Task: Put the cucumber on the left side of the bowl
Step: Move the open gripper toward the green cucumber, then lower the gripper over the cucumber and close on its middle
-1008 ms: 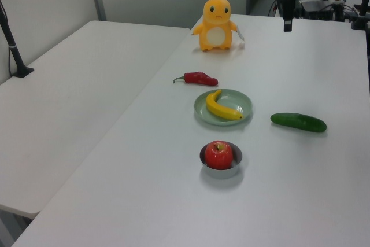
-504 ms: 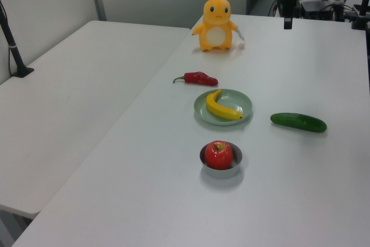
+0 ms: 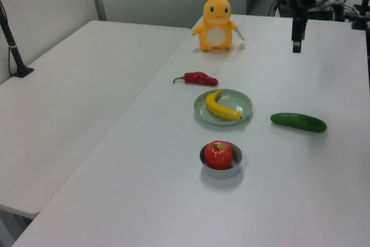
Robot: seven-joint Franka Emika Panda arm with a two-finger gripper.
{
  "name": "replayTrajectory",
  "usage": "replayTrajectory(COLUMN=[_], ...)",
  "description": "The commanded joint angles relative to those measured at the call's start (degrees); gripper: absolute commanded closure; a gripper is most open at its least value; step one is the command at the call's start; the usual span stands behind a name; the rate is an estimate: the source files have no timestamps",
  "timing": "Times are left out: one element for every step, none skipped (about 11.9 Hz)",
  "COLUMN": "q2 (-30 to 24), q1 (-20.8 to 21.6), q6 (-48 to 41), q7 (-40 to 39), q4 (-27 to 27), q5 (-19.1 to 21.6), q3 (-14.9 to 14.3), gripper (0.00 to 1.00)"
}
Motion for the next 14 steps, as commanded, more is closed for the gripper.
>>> replayTrajectory(q2=[-2.1,-2.0,-1.9,-0.8,0.6,1.9,2.3,3.2,4.6,6.1,7.7,9.5,10.4,11.6], q1=[2.4,3.3,3.5,4.8,5.5,5.6,5.7,5.8,5.8,5.6,5.6,5.7,5.7,5.8], q6=[8.5,12.0,15.4,17.9,19.3,19.5,19.4,19.3,18.9,18.9,19.5,19.6,20.3,21.4], q7=[4.0,5.1,5.6,7.0,8.3,8.6,8.8,8.8,8.8,8.5,8.2,8.2,8.2,8.2], q4=[-8.4,-11.1,-13.5,-15.1,-16.1,-16.5,-17.1,-17.1,-17.1,-17.1,-17.0,-16.7,-16.7,-16.7], q5=[0.6,0.6,0.6,0.6,0.6,0.6,0.6,0.6,0.6,0.6,0.6,0.6,0.5,0.5], q3=[0.2,0.3,0.4,0.7,1.0,1.0,1.0,1.0,1.0,1.0,1.0,1.0,1.0,1.0], gripper=[0.0,0.0,0.0,0.0,0.0,0.0,0.0,0.0,0.0,0.0,0.0,0.0,0.0,0.0])
